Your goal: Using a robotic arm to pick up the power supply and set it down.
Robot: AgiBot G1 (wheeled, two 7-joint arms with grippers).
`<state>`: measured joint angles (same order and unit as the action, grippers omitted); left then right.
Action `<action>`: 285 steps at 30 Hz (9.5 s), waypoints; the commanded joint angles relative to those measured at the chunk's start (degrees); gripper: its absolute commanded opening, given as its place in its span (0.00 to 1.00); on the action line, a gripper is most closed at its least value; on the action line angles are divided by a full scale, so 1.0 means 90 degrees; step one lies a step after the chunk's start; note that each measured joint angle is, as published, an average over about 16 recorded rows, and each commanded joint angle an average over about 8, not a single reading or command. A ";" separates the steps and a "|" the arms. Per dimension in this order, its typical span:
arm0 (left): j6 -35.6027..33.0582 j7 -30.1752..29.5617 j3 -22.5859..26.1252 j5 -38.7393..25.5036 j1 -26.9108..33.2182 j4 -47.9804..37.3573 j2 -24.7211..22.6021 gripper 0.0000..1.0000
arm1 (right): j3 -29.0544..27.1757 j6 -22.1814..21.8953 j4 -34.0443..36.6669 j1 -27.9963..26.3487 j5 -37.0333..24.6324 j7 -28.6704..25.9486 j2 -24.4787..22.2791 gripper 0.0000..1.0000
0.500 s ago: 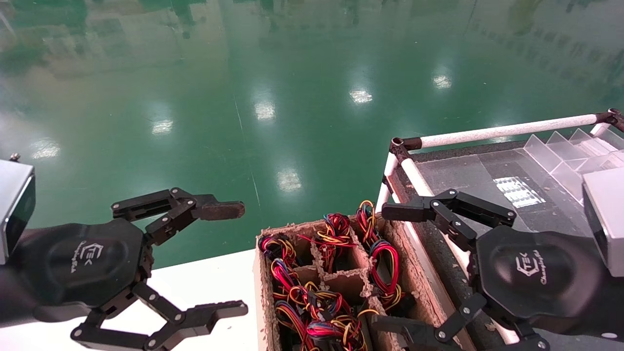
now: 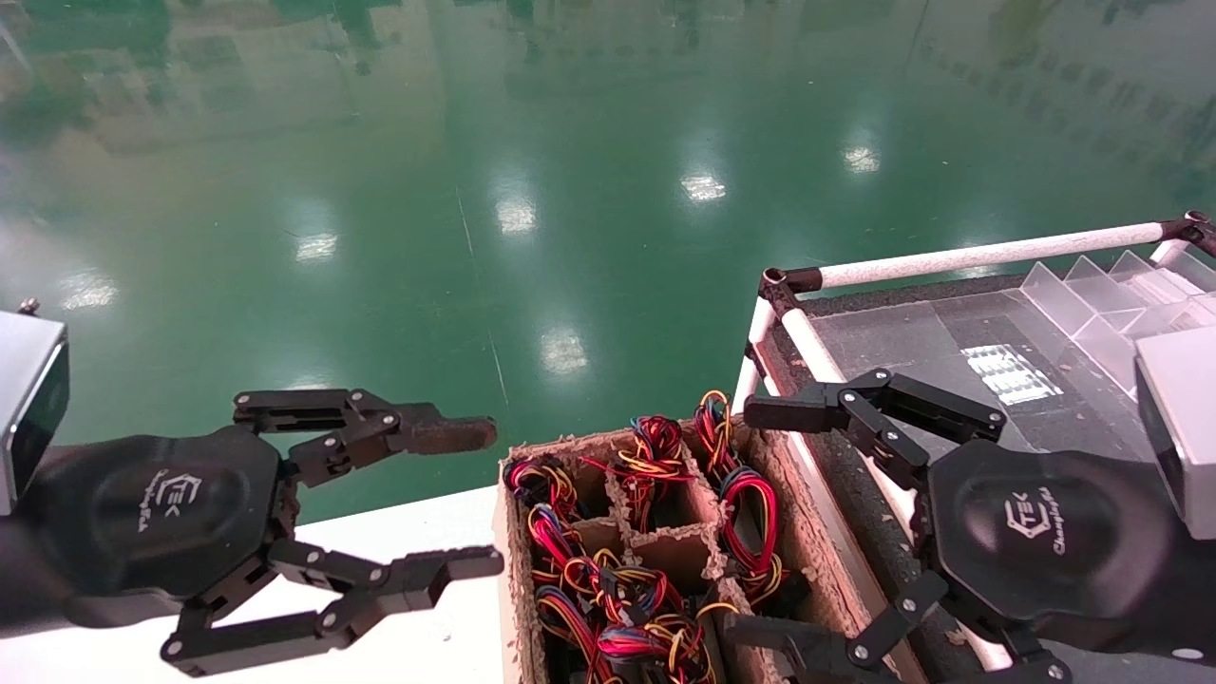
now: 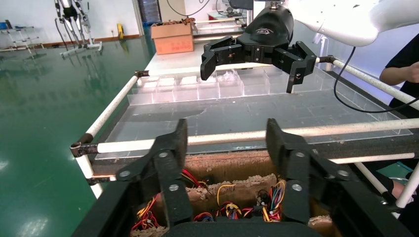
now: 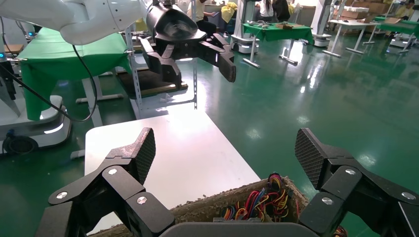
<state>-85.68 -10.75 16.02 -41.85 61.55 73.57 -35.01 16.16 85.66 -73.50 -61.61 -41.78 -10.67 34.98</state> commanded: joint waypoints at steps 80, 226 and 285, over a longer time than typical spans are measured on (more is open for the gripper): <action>0.0002 0.0010 0.0017 0.0009 0.0007 -0.0007 0.0004 1.00 | 0.1755 0.0433 0.2580 -0.2491 -0.3380 -0.0316 0.0886 1.00; 0.0030 0.0041 0.0079 0.0052 0.0020 -0.0007 0.0030 1.00 | 0.1468 -0.1793 0.4420 -0.4807 -0.4553 0.2897 0.0014 0.00; 0.0039 0.0052 0.0101 0.0068 0.0025 -0.0007 0.0039 1.00 | 0.1717 -0.3806 0.8082 -0.5883 -0.5015 0.4629 0.3393 0.00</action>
<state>-85.33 -10.28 16.93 -41.24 61.78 73.50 -34.66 31.70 51.49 -0.84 -114.64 -87.05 31.04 65.43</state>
